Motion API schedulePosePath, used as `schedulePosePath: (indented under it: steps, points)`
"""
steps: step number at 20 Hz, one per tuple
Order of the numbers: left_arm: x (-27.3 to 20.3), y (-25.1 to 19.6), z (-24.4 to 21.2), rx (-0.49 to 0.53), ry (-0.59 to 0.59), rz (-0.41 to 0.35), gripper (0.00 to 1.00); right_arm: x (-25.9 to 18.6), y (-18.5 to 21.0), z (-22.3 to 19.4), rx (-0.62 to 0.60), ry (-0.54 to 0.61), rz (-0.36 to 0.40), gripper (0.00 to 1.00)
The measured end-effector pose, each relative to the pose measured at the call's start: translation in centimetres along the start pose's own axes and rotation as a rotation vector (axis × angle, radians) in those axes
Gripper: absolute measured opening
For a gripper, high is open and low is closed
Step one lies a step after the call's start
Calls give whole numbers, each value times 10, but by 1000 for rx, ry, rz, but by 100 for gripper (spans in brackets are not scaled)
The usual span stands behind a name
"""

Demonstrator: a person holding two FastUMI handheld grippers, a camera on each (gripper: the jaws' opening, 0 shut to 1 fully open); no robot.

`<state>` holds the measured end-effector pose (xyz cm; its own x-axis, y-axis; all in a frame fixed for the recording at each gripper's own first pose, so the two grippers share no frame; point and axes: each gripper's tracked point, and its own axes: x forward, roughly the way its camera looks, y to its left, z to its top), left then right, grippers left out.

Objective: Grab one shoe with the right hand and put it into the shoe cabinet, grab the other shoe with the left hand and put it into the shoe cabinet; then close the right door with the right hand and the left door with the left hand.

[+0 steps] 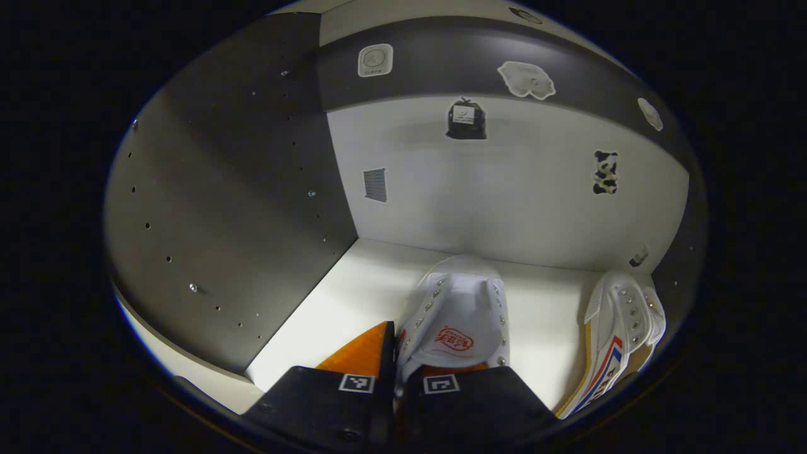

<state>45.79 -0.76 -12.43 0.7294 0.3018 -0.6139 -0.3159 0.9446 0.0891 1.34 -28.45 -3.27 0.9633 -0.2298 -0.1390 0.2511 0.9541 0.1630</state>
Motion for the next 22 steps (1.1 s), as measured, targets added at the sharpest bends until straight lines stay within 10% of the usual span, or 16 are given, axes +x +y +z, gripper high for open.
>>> schedulePosePath:
  steps: [11,22]
  points:
    - [-93,7,21,151,-300,-43,89,-7,29,1,22,4,47,98]
    - [-284,24,-19,115,-599,-253,96,16,63,18,39,-40,138,98]
